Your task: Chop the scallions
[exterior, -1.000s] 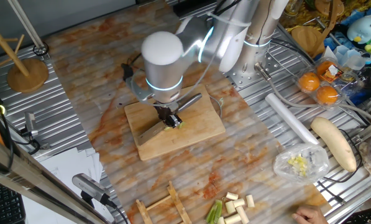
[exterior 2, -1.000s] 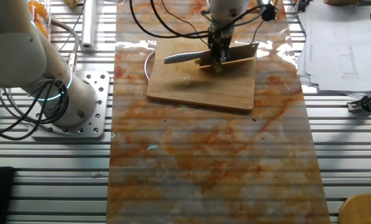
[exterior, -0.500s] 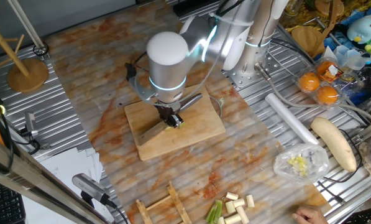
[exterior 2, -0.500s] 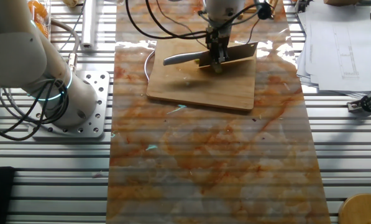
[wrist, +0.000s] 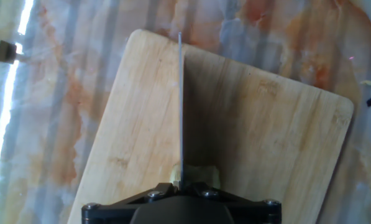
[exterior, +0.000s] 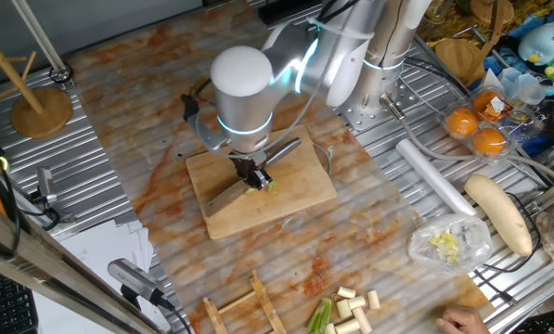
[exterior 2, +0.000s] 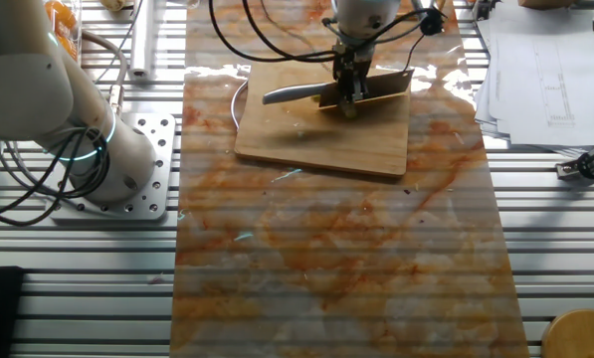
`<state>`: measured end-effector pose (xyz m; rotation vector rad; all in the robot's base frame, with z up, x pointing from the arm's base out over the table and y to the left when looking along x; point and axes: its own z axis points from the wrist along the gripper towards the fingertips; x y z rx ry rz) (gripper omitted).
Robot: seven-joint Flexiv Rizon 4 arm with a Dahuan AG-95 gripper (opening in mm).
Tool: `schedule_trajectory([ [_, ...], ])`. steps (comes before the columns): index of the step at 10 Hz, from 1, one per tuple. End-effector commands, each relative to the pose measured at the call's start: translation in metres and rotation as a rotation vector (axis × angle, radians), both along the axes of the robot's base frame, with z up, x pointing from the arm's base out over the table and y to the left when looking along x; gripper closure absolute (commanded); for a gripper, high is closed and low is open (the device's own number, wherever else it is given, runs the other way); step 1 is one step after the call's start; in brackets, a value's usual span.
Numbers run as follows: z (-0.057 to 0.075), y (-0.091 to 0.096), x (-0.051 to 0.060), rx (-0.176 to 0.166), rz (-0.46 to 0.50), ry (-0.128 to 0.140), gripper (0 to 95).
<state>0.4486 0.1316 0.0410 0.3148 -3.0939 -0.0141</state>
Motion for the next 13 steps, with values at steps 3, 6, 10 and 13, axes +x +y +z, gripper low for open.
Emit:
schedule_trajectory([
  [3,0.010,-0.006,-0.012,0.008,0.027,-0.008,95.0],
  [6,0.007,-0.007,-0.012,0.009,0.030,-0.010,95.0],
  [10,-0.005,-0.004,0.008,0.014,0.005,-0.018,95.0],
  [13,-0.002,-0.003,0.012,0.013,-0.001,-0.018,95.0],
])
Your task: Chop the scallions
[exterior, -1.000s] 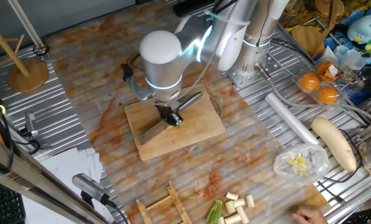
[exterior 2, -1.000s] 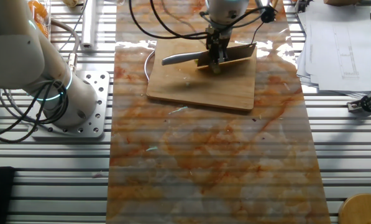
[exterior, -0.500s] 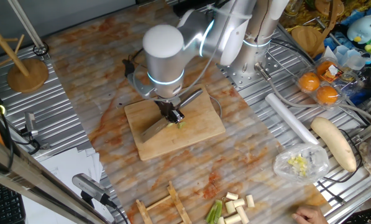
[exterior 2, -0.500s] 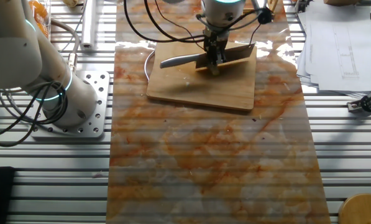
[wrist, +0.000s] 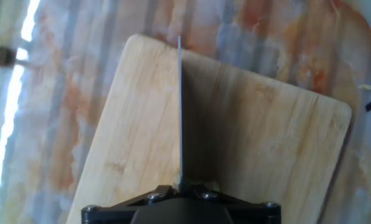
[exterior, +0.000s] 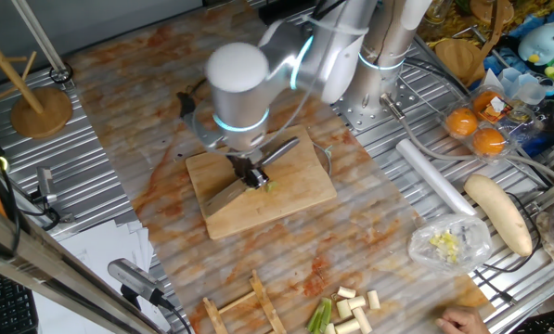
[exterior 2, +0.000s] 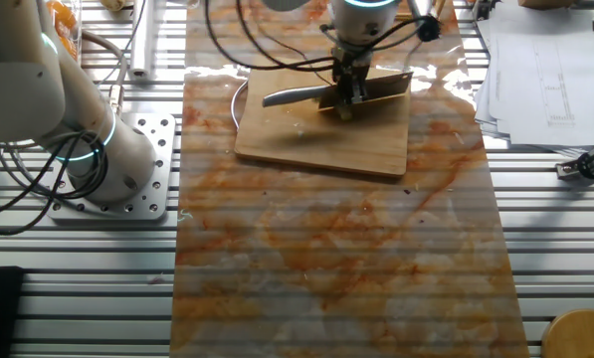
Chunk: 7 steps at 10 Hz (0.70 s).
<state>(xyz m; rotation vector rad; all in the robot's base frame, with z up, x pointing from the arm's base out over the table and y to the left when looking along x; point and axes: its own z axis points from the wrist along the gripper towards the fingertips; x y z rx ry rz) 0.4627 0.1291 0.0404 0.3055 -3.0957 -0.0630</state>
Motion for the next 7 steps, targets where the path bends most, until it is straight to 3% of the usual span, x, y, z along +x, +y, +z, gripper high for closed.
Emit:
schedule_trajectory([
  [1,-0.001,-0.001,-0.003,-0.014,0.005,-0.021,95.0],
  [3,0.004,0.000,-0.005,-0.016,0.007,-0.007,95.0],
  [7,0.018,-0.006,-0.021,-0.017,0.020,-0.001,95.0],
])
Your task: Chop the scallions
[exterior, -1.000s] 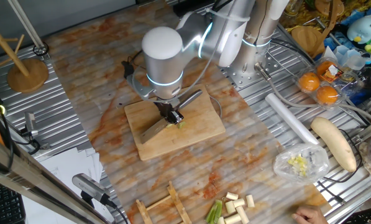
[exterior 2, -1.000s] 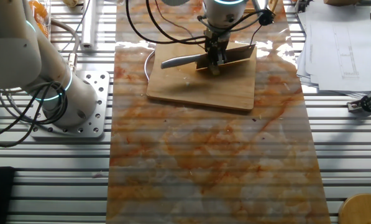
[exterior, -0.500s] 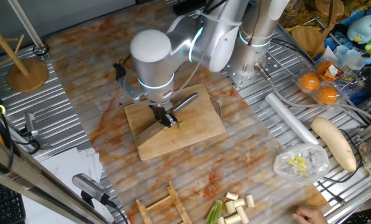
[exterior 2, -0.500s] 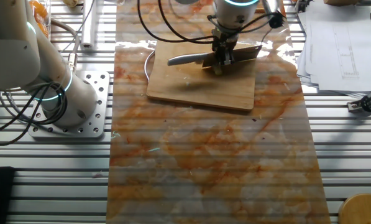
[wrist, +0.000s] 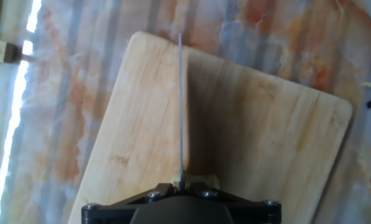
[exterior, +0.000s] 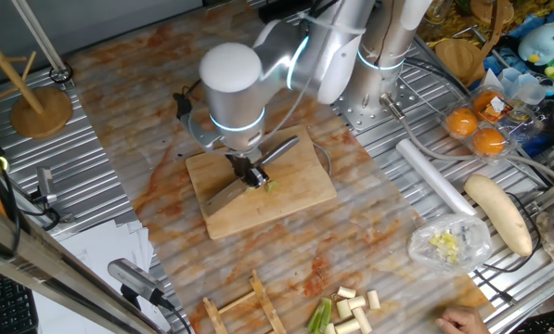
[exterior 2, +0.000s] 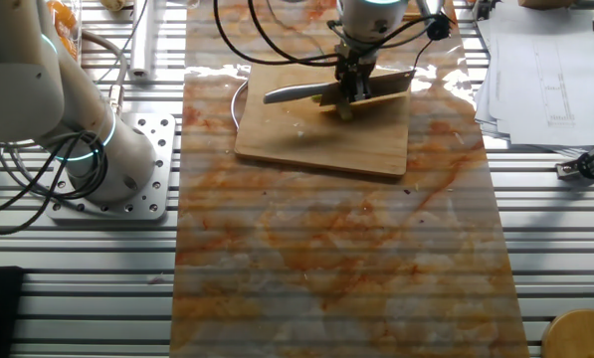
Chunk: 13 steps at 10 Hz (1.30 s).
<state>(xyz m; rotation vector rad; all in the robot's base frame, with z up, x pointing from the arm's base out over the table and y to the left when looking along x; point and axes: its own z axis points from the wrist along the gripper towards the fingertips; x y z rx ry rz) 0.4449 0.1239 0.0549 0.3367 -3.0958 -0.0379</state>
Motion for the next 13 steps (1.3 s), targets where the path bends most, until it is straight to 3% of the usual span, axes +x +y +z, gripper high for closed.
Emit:
schedule_trajectory([
  [1,0.006,-0.003,-0.005,-0.003,0.006,0.007,95.0],
  [4,0.012,-0.012,-0.010,0.000,0.026,0.011,95.0],
  [8,0.004,-0.015,-0.009,-0.003,0.030,-0.002,95.0],
  [10,-0.016,-0.015,-0.001,0.005,0.027,-0.031,95.0],
  [12,-0.021,-0.004,0.011,0.005,-0.006,-0.024,95.0],
  [13,-0.020,0.001,0.020,-0.016,-0.007,-0.017,95.0],
])
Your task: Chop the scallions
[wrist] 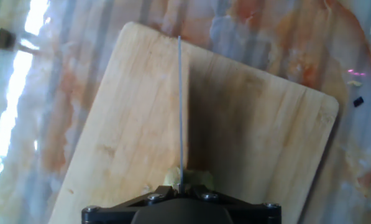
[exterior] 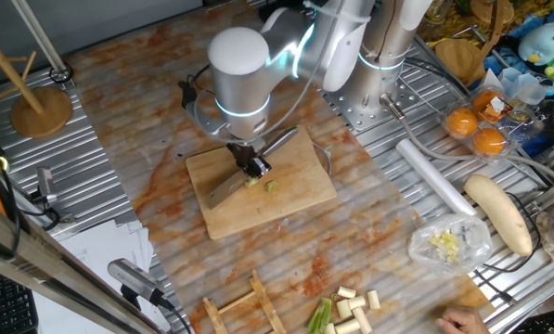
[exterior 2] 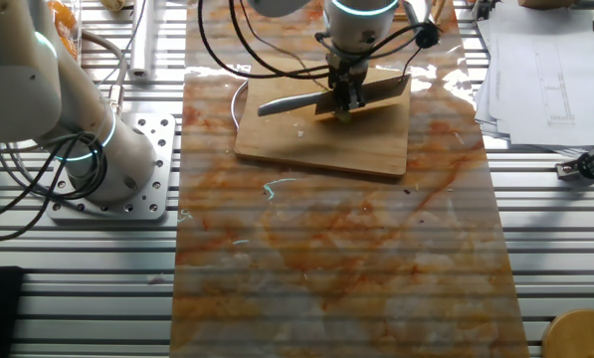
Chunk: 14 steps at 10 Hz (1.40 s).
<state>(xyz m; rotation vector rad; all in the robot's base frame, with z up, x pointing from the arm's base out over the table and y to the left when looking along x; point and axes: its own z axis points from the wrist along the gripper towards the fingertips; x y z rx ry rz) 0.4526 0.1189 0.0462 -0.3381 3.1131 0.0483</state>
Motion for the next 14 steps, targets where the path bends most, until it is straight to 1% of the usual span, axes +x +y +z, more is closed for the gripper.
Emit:
schedule_trajectory([
  [1,-0.010,0.006,0.015,-0.021,-0.011,0.021,95.0],
  [2,-0.009,0.006,0.016,-0.017,-0.013,0.018,95.0],
  [4,-0.008,0.007,0.021,-0.016,-0.015,0.023,95.0],
  [5,-0.005,0.008,0.022,-0.011,-0.017,0.031,95.0],
  [6,-0.001,0.008,0.020,-0.014,-0.017,0.045,95.0],
  [7,0.006,0.007,0.016,-0.014,-0.010,0.058,95.0],
  [9,0.011,-0.001,0.000,-0.011,0.017,0.049,95.0],
  [10,0.013,-0.007,-0.008,-0.012,0.033,0.049,95.0],
  [14,0.019,-0.024,-0.027,-0.008,0.077,0.049,95.0],
])
